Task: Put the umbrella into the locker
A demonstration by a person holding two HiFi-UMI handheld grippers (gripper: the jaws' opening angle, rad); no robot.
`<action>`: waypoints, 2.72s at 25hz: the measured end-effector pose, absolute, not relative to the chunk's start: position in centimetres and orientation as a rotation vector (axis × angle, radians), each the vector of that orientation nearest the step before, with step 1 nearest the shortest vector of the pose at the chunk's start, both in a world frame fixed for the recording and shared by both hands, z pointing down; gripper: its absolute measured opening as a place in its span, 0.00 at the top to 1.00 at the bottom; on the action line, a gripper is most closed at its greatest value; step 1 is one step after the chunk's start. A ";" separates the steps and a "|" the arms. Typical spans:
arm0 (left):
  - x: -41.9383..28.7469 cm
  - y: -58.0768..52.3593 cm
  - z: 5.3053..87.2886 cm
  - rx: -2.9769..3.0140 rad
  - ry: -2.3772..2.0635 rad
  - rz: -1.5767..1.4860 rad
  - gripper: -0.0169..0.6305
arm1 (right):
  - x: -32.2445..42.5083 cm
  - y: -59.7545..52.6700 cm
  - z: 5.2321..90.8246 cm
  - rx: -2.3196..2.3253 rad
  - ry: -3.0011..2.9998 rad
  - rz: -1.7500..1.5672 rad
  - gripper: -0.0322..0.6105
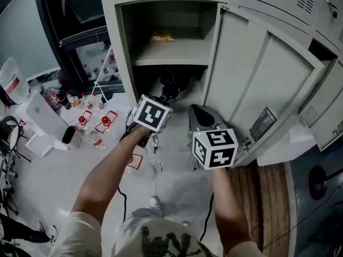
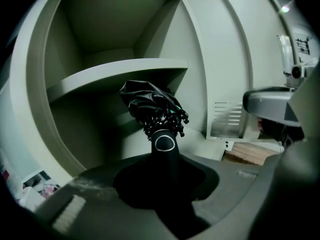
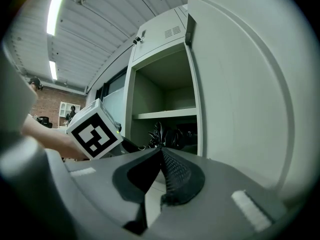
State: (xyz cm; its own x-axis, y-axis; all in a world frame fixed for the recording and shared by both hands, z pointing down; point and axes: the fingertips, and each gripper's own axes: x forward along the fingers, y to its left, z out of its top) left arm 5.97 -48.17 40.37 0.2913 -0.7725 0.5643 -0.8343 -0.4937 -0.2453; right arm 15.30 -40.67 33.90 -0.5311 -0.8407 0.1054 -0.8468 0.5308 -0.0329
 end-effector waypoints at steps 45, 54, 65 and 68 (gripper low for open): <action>7.2 -58.6 46.9 2.294 -1.356 1.186 0.73 | 14.4 -46.4 36.7 1.468 -2.603 0.105 0.96; 7.4 -58.3 45.6 2.347 -1.399 1.076 0.59 | 14.8 -45.9 36.6 1.457 -2.598 0.117 0.96; 6.2 -55.2 39.9 2.406 -1.541 0.787 0.59 | 15.2 -43.9 36.5 1.429 -2.608 0.148 0.96; 7.0 -53.2 38.5 2.450 -1.493 0.679 0.59 | 15.3 -43.3 36.1 1.426 -2.622 0.157 0.96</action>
State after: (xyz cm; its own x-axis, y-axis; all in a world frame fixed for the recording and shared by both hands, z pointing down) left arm 6.96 -53.19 38.48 0.3870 -0.7894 0.4766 -0.8781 -0.4733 -0.0709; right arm 15.33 -43.29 36.13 -0.5357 -0.8242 0.1834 -0.8403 0.5418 -0.0193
